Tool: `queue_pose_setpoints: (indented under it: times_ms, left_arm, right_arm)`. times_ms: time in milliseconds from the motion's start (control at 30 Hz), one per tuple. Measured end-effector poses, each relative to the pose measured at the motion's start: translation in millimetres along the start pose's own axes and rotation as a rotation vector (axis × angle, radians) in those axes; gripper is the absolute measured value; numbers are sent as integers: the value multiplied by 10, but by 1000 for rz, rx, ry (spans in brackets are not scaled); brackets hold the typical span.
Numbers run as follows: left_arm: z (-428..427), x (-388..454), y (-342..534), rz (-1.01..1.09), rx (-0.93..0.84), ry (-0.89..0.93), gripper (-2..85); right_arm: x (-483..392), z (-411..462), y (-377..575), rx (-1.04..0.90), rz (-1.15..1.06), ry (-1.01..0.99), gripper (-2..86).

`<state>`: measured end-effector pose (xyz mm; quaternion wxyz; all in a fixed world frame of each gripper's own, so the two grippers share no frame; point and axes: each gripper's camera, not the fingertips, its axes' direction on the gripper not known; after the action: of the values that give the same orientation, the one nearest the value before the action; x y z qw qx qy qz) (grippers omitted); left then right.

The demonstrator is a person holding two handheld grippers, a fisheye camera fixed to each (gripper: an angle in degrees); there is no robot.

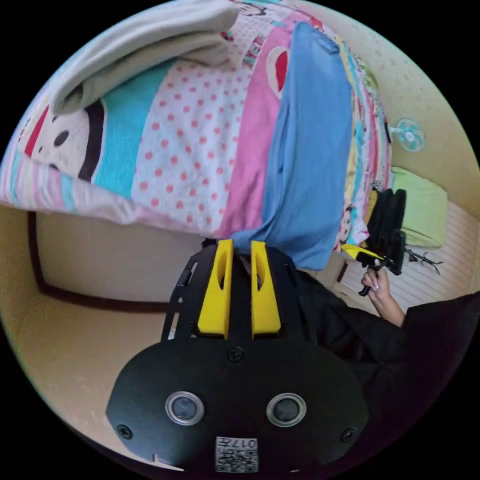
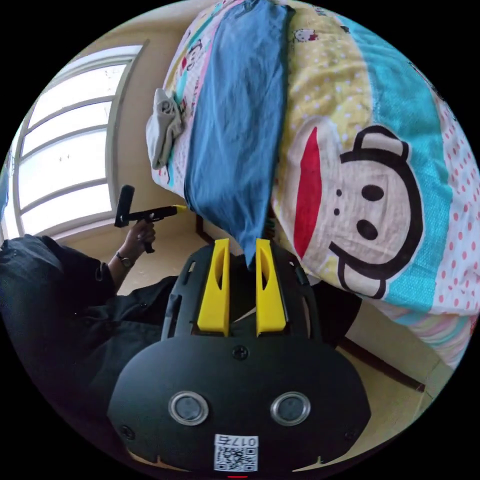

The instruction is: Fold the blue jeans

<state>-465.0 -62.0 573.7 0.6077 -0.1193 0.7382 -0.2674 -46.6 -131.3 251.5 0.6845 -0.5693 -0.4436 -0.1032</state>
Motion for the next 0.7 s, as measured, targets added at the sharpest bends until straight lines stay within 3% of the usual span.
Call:
queue_pose_setpoints:
  times_ms: [133,233,267,367,467,533,600,700]
  left_arm:
    - [-275,116,-615,140,133,144,113]
    - [-150,152,-1147,190,100,205,141]
    - [-12,170,-1322,196,36,234,142]
    - [86,243,-1358,202,5,151,99]
    - [335,336,-1075,231,-149,255,42]
    - [430,317,-761,195,-112,329,28]
    - [449,284,-463,179,-87,416,19]
    - [673,234,-100,125,-262,457,12]
  right_arm:
    - [354,-370,-401,113,14,-40,116]
    - [734,-437,-883,170,15,-269,135]
    - [842,-371,-1085,135,7,-363,134]
    - [845,-344,-1257,44,-77,-310,87]
    - [744,-107,-1174,-202,-141,-564,52]
    - [548,-18,-920,-337,-205,-428,33]
    - [452,-293,-529,-305,-253,-344,24]
    - [570,-537,-145,-343,-178,-376,30]
